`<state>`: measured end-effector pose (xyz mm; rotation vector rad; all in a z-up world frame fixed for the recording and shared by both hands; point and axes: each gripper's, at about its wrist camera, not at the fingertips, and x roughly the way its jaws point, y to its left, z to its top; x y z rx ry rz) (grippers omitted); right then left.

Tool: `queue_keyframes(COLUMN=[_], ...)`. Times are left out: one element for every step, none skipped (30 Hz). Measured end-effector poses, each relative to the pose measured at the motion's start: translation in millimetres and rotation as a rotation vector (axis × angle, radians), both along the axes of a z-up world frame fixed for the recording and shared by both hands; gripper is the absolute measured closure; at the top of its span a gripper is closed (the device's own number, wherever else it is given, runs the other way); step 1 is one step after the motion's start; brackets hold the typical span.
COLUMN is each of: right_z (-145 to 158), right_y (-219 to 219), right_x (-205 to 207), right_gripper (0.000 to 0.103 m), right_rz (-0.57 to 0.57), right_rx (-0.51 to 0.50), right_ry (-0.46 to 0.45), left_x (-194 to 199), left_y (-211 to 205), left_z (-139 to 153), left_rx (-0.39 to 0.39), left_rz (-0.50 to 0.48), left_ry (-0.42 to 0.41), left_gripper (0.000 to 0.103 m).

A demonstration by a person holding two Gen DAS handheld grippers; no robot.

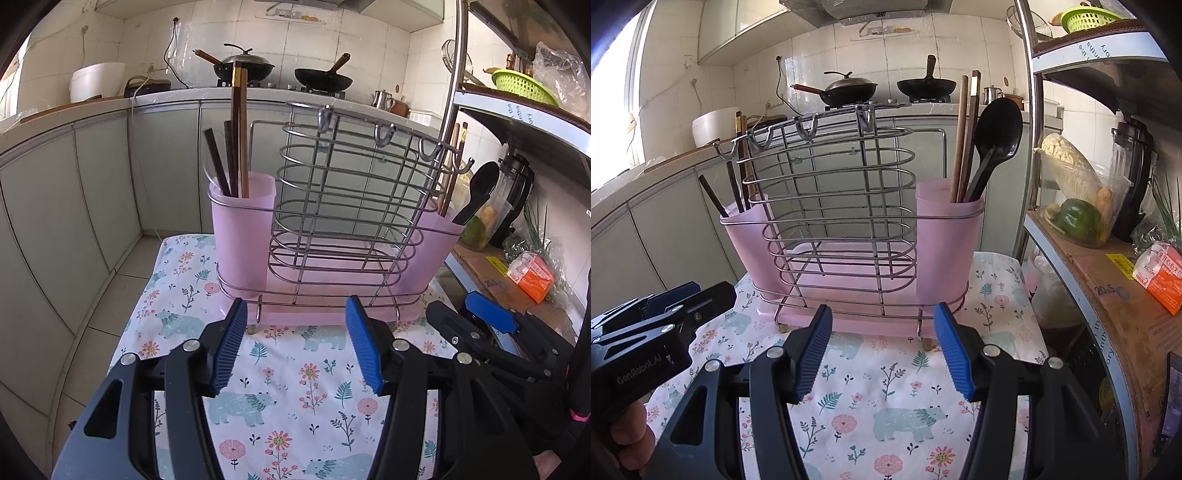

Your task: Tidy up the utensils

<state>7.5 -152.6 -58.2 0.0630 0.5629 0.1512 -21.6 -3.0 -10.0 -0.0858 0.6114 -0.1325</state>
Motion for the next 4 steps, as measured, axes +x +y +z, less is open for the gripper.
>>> queue_keyframes(right_z=[-0.5, -1.2, -1.7, -2.5], right_y=[-0.7, -2.0, -3.1, -4.9], right_x=[0.8, 2.0, 2.8, 4.1], right_gripper=[0.046, 0.046, 0.046, 0.046], right_rz=[-0.002, -0.004, -0.007, -0.012], right_rx=[-0.001, -0.001, 0.0, 0.002], right_ry=[0.003, 0.006, 0.01, 0.015], left_x=[0.7, 1.6, 2.7, 4.0], left_y=[0.4, 1.0, 1.5, 3.1], left_z=[-0.3, -0.8, -1.2, -2.0], left_rx=[0.001, 0.003, 0.004, 0.007], left_rz=[0.0, -0.001, -0.002, 0.0], left_ry=[0.001, 0.003, 0.006, 0.009], left_gripper=[0.047, 0.047, 0.047, 0.047])
